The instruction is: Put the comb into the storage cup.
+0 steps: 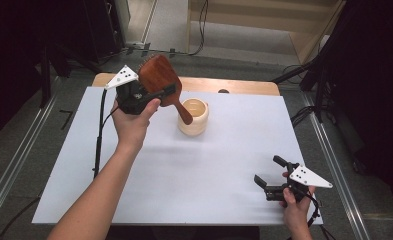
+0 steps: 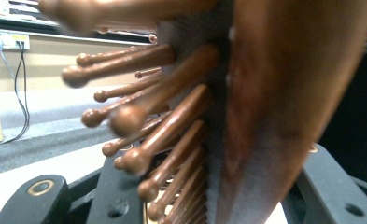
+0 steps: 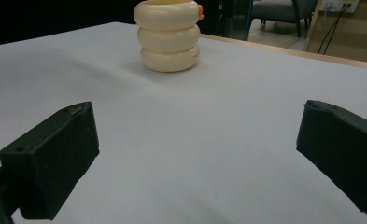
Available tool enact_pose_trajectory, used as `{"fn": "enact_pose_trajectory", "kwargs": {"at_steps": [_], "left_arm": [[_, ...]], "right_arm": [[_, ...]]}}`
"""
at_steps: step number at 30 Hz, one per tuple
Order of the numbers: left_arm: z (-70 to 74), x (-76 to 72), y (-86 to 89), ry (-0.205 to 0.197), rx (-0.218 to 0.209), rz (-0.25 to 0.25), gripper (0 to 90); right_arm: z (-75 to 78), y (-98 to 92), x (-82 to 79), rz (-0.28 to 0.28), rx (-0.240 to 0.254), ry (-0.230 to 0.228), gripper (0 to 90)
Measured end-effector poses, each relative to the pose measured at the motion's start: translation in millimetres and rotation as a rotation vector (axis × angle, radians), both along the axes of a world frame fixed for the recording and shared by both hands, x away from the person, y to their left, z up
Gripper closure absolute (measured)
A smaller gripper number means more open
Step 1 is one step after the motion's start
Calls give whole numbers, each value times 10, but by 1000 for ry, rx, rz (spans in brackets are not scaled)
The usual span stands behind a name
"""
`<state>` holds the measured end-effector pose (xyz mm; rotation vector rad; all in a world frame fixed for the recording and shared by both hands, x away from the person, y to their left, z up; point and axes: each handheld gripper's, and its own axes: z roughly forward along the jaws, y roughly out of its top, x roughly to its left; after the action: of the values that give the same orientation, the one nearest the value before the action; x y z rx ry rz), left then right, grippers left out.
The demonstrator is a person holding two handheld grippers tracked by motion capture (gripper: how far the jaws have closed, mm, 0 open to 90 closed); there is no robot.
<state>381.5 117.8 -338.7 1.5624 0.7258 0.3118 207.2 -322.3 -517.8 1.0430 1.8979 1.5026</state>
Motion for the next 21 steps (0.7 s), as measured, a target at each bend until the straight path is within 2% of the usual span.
{"fn": "enact_pose_trajectory", "kwargs": {"at_steps": [10, 13, 21], "left_arm": [[29, 106, -76, -3, -2, 8, 571], [39, 133, -105, -8, 10, 10, 571], [5, 214, -159, -5, 11, 13, 570]], "right_arm": [[2, 0, -4, 13, -3, -5, 0], [1, -1, -6, 12, 0, -6, 0], [4, 13, -14, 16, -10, -16, 0]]}}
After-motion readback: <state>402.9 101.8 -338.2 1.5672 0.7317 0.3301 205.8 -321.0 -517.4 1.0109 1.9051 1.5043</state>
